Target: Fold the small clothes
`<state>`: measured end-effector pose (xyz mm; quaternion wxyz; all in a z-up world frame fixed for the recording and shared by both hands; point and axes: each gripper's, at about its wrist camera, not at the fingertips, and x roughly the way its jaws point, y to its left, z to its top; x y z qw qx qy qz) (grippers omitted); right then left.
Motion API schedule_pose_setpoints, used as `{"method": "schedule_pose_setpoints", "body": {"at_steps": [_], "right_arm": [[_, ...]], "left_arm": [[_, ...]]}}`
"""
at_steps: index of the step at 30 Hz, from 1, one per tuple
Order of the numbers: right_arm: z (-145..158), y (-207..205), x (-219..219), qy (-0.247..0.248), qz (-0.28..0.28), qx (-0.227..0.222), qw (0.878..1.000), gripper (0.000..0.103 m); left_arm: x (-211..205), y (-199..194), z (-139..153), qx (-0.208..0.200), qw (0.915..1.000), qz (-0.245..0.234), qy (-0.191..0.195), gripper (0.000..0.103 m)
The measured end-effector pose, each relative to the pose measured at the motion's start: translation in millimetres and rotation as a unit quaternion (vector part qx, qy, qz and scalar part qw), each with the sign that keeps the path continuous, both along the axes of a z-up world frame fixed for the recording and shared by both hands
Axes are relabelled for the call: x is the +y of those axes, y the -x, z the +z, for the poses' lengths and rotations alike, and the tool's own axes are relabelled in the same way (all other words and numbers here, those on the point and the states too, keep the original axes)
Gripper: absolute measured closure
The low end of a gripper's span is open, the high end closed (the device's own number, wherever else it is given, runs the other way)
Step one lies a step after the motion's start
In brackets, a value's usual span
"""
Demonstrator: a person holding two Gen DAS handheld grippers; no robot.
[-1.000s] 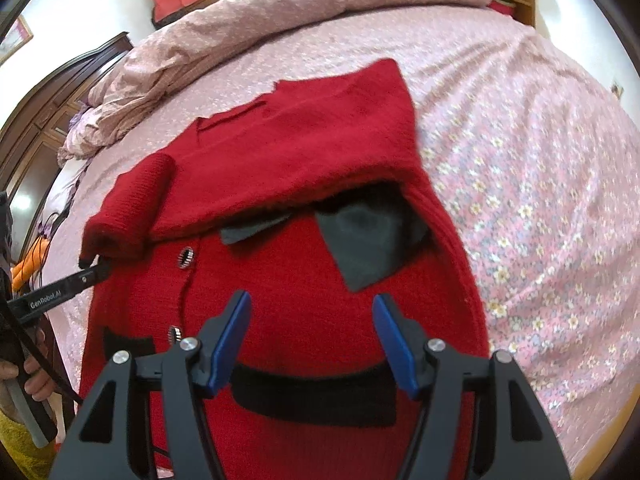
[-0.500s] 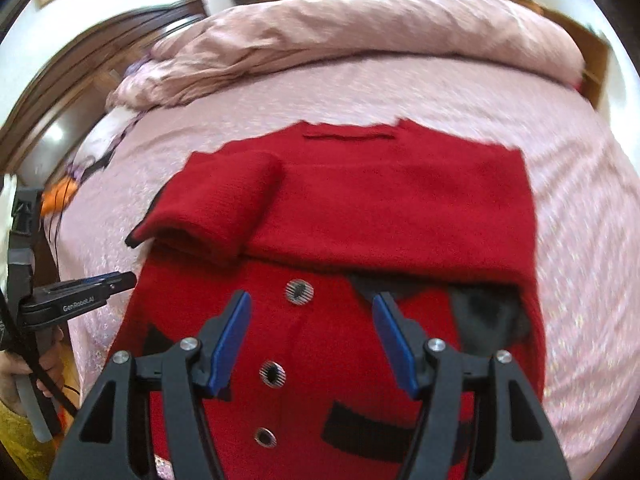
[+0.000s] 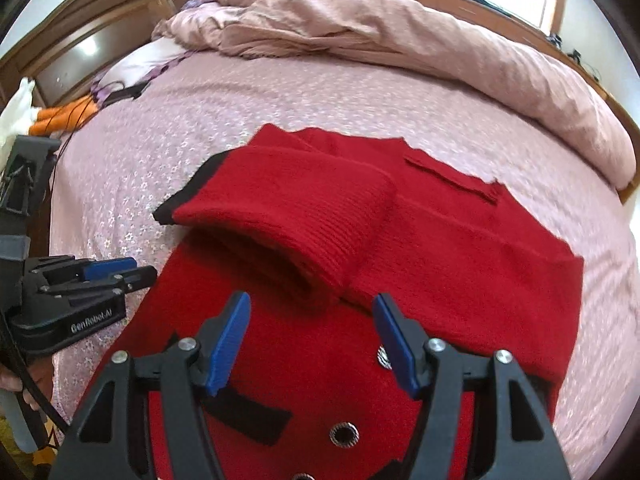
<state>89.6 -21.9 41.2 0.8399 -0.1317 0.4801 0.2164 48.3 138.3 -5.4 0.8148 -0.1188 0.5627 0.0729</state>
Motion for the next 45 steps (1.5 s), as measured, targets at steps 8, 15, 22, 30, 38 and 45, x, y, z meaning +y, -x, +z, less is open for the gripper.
{"method": "schedule_pose_setpoints", "body": {"at_steps": [8, 15, 22, 30, 38, 45], "right_arm": [[-13, -12, 29, 0.038, 0.027, -0.003, 0.999, 0.036], [-19, -19, 45, 0.057, 0.034, -0.008, 0.998, 0.036], [-21, -24, 56, 0.069, 0.039, -0.02, 0.997, 0.036], [-13, -22, 61, 0.078, 0.05, -0.047, 0.995, 0.036], [-20, -23, 79, 0.088, 0.08, -0.052, 0.992, 0.036], [-29, -29, 83, 0.052, 0.087, -0.036, 0.994, 0.077]], "left_arm": [[1, -6, -11, 0.013, 0.9999, -0.001, 0.008, 0.084], [2, -12, -16, 0.018, 0.9997, 0.0, 0.019, 0.084], [9, -11, -20, 0.019, 0.9994, 0.001, 0.029, 0.084], [12, -11, -23, 0.02, 0.9991, 0.003, 0.037, 0.084], [15, -10, -22, 0.022, 0.9989, 0.011, 0.041, 0.084], [18, -9, -22, 0.02, 0.999, 0.02, 0.034, 0.084]]}}
